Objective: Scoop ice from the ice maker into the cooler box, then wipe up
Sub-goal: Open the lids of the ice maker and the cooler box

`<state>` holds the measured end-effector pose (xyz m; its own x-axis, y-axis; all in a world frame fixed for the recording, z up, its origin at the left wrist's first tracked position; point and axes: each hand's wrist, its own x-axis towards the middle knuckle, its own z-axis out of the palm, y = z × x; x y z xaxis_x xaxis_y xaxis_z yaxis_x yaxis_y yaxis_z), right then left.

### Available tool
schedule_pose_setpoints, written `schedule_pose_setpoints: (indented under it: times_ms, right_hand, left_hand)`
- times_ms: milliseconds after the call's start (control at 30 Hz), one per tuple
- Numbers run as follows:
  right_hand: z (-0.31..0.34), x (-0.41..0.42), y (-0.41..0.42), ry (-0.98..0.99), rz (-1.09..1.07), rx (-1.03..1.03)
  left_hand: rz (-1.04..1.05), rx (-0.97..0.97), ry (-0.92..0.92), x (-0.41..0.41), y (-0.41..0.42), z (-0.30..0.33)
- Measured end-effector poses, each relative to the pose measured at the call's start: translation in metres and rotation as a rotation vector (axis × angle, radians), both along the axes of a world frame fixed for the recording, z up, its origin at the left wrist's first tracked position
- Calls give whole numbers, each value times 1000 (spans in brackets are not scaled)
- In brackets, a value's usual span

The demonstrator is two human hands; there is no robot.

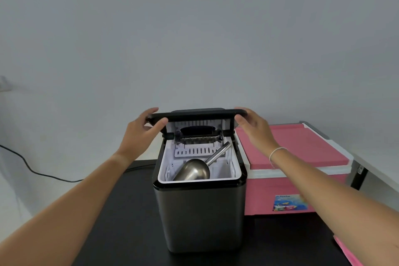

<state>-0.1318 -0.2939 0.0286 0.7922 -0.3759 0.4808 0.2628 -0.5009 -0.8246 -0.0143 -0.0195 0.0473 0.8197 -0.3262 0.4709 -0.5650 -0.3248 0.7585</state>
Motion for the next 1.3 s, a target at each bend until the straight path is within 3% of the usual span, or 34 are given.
schedule_pose_setpoints:
  times_ms: [433, 633, 967, 1300]
  right_hand:
    - [-2, 52, -6, 49, -156, 55]
    - [-31, 72, -9, 201, -218, 10]
    - [-62, 89, -8, 237, -262, -14]
    - [-58, 85, 0, 364, -295, -102]
  left_hand:
    - [54, 79, 66, 50, -32, -14]
    - [109, 94, 48, 69, -45, -21]
    - [163, 97, 38, 83, -58, -37]
    - [69, 51, 200, 86, -61, -67]
